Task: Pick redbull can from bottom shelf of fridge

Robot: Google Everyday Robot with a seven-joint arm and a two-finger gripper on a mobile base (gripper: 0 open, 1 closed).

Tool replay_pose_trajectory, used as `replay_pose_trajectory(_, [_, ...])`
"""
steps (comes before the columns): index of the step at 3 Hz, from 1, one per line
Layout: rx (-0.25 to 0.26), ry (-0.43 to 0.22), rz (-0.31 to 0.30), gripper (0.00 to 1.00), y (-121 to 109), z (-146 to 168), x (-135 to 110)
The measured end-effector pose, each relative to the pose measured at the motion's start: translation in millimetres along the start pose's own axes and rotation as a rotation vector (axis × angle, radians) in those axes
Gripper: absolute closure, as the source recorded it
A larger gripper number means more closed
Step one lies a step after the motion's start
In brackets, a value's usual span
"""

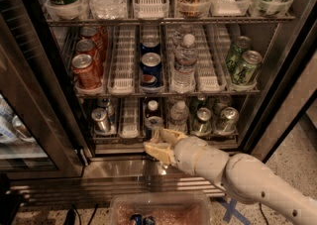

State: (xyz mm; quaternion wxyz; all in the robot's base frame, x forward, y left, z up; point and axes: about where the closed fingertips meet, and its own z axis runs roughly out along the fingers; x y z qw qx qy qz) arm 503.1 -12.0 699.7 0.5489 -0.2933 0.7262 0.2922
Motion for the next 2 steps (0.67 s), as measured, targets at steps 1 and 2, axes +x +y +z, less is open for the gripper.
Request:
replay_pose_trajectory(1, [-0.105,0.068,-0.106,1.00,43.0,-16.2,-16.5])
replay_pose_trajectory(2, [-0.105,0.068,-0.106,1.00,43.0,-16.2,-16.5])
